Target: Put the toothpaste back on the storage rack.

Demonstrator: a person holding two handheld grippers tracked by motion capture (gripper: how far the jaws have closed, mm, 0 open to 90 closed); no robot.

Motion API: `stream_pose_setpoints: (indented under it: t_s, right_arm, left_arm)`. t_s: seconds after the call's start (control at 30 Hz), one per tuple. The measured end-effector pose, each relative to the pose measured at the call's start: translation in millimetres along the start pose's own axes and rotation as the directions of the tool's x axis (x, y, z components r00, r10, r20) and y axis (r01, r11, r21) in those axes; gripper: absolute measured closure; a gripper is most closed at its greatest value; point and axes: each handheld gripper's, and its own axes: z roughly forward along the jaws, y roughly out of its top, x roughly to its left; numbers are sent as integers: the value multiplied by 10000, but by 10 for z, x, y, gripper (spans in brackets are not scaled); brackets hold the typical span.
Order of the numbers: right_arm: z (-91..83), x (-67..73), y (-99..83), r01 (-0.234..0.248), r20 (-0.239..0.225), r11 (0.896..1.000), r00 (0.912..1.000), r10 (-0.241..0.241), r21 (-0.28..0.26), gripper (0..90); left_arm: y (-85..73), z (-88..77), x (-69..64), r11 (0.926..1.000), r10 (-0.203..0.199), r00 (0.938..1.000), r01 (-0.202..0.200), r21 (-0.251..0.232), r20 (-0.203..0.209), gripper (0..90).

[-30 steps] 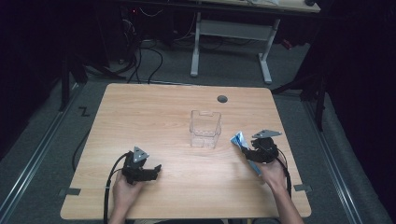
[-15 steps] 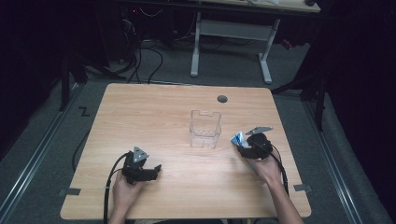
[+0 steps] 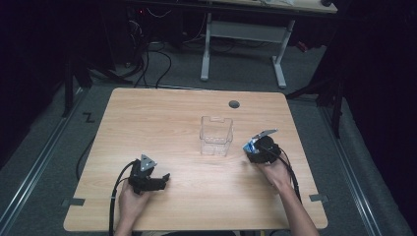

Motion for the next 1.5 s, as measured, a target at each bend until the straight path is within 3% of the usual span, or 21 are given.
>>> stream_pose_setpoints:
  t_s: [0.2, 0.47, 0.9, 1.5]
  right_arm:
    - [45, -27, 3, -38, 28, 9998, 10000, 37, 176, 479]
    - [110, -84, 57, -58, 50, 9960, 10000, 54, 897, 481]
    - [143, -155, 92, -209, -226, 9936, 9995, 236, 1110, 488]
    - [205, -142, 207, 130, -175, 9784, 9998, -96, 2065, 479]
  left_arm:
    - [0, -1, 0, 10000, 2, 10000, -2, 8, 4, 178]
    - [0, 0, 0, 10000, -2, 10000, 2, 0, 0, 178]
    - [0, 1, 0, 10000, -2, 10000, 2, -11, 8, 178]
    - [0, 1, 0, 10000, -6, 10000, 6, -11, 9, 178]
